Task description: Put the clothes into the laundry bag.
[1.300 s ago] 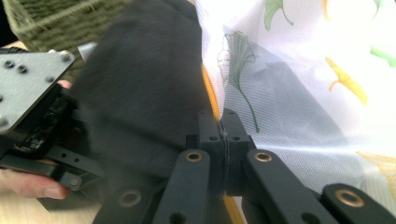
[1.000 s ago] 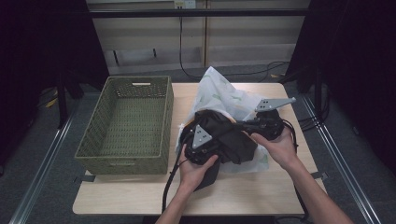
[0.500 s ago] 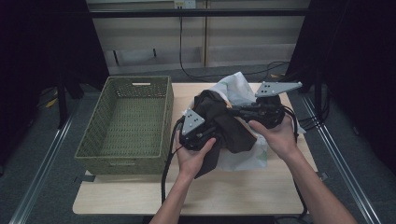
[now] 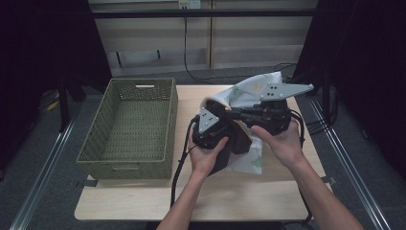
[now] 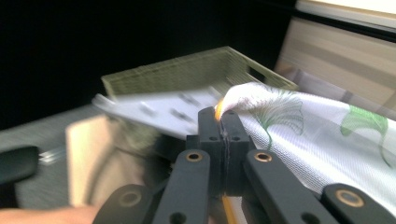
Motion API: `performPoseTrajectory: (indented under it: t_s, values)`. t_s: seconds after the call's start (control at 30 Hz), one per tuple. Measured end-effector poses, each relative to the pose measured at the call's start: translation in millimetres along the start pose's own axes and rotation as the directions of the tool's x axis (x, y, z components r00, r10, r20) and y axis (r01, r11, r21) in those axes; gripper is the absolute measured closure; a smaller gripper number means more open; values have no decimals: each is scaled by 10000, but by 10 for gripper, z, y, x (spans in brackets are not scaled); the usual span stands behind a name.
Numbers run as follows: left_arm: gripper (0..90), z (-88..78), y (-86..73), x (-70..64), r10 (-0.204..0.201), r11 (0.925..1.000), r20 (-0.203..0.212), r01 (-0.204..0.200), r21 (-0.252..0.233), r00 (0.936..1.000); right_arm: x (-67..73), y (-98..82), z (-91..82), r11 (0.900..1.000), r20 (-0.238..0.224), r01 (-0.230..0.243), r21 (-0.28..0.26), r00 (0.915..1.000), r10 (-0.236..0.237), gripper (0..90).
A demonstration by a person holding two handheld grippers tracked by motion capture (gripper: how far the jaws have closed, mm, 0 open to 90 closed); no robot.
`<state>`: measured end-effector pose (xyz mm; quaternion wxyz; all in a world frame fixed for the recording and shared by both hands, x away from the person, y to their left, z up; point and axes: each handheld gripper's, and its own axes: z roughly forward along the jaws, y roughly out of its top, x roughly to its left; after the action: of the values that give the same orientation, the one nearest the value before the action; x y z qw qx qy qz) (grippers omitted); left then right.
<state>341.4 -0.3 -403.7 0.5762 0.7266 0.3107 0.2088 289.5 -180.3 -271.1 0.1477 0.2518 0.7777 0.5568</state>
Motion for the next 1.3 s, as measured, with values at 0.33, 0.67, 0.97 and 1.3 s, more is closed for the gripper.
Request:
performPoseTrajectory:
  t_s: [0.33, 0.67, 0.97, 1.3]
  values:
    - [703, 119, -233, 60, -391, 9989, 108, 389, 244, 9992, -199, -338, -19, 9958, 428, -626, 673, 9973, 598, 900]
    - [614, 367, -710, -14, -359, 9913, 703, 266, 1288, 9969, -340, -1097, 29, 9644, 793, -1583, 2118, 9863, 1445, 900]
    - [389, 353, -837, -71, 9, 9914, 644, -94, 1306, 9979, -404, -1404, 66, 9437, 1136, -1856, 2738, 9806, 1598, 900]
    - [159, -250, -857, -3, 221, 9904, 777, -324, 1341, 9967, -433, -1520, 138, 9383, 1210, -1726, 2996, 9824, 1421, 898]
